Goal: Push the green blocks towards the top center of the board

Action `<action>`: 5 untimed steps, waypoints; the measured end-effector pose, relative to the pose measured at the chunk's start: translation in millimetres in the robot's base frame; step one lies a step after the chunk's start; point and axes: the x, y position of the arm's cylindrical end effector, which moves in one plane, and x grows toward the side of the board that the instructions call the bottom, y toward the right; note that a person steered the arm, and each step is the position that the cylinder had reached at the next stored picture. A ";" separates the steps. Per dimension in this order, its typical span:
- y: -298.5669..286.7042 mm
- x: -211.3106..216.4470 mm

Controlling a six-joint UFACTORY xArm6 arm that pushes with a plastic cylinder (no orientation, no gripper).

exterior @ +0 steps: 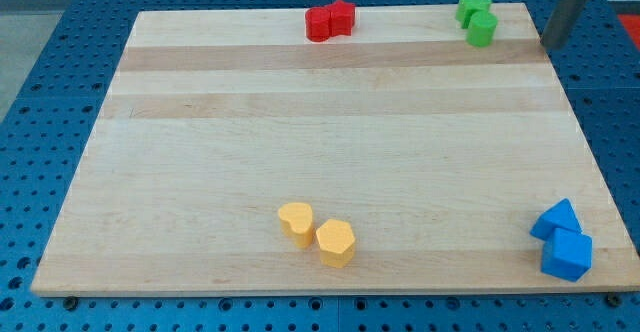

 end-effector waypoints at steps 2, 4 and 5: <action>-68.3 -4.3; -95.4 0.4; -44.7 -1.8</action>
